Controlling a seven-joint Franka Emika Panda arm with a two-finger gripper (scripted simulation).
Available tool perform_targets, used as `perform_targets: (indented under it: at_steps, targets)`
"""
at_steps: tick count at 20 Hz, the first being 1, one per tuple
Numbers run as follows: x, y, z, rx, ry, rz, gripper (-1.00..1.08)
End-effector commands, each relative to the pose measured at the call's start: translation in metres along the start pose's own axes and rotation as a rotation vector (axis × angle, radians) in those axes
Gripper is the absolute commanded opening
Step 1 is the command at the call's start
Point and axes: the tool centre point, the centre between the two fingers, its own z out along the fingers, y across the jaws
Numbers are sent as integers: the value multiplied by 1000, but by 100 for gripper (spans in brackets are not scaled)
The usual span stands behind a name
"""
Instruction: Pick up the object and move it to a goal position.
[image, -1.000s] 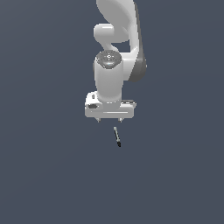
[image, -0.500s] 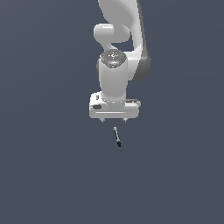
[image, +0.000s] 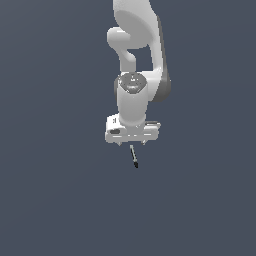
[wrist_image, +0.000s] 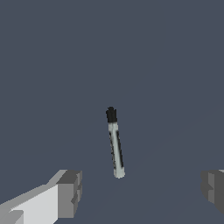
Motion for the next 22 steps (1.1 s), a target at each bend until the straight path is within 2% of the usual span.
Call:
perform_targets:
  at_steps: [1, 9, 22]
  targets:
    - [0, -3, 20, -3, -4, -33, 100]
    - [-3, -13, 71, -8, -12, -120, 100]
    - [-5, -15, 95, -8, -15, -132, 100]
